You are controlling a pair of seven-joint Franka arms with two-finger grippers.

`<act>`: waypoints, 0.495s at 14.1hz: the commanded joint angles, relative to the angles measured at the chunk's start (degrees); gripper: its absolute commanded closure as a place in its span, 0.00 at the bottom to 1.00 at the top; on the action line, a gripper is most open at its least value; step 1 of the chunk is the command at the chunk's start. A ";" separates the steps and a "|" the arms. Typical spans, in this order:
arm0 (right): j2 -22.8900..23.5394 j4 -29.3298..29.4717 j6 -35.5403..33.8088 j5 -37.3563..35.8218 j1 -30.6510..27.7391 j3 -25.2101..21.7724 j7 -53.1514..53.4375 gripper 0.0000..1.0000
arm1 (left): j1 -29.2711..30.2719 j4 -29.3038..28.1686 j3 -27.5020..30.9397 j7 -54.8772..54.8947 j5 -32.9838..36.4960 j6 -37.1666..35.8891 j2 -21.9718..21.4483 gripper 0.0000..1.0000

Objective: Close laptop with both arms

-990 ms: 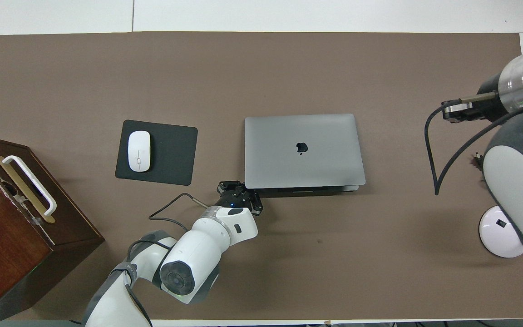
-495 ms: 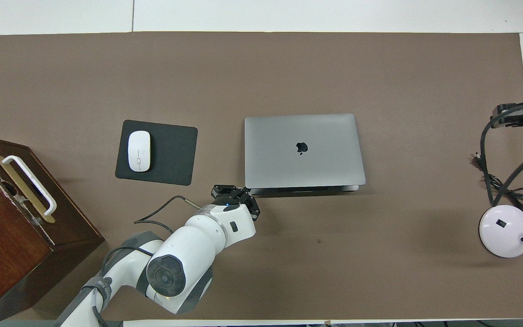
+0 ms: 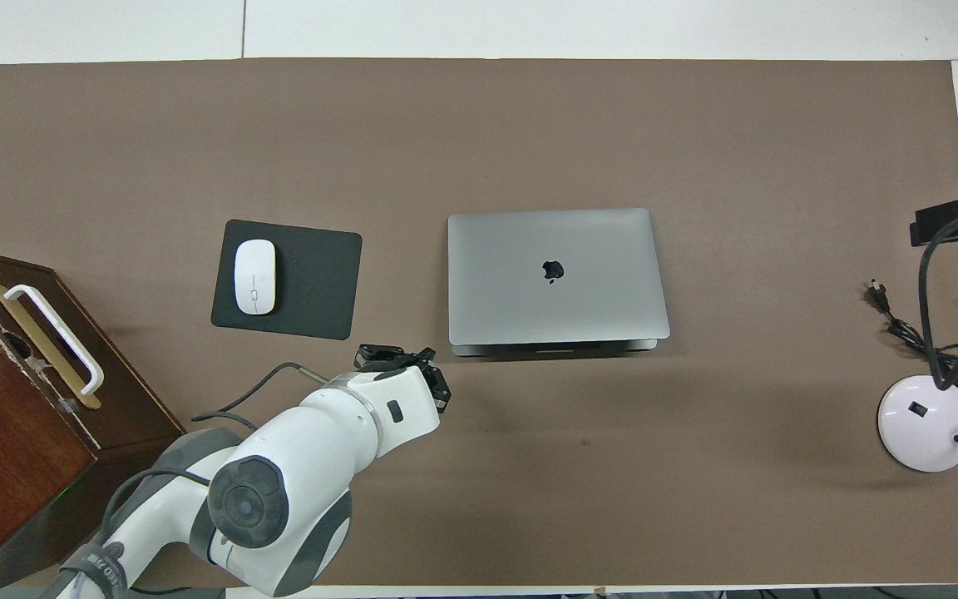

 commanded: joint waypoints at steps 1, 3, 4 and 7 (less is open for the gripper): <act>-1.20 -1.44 -0.06 0.42 -2.44 0.57 -1.32 0.00 | 3.60 0.98 -0.19 0.58 -0.81 -10.93 -6.58 1.00; -1.20 -1.44 -0.06 0.42 -2.44 0.66 -1.41 0.00 | 7.11 4.92 -0.28 1.20 -0.63 -21.13 -9.14 1.00; -1.20 -1.53 0.03 0.42 -2.27 0.66 -1.32 0.00 | 8.43 7.12 -0.28 1.29 -0.45 -25.35 -9.58 1.00; -1.90 -3.37 0.82 2.16 -1.65 0.83 -1.06 0.00 | 12.30 11.96 -0.28 1.29 -0.19 -34.77 -10.55 1.00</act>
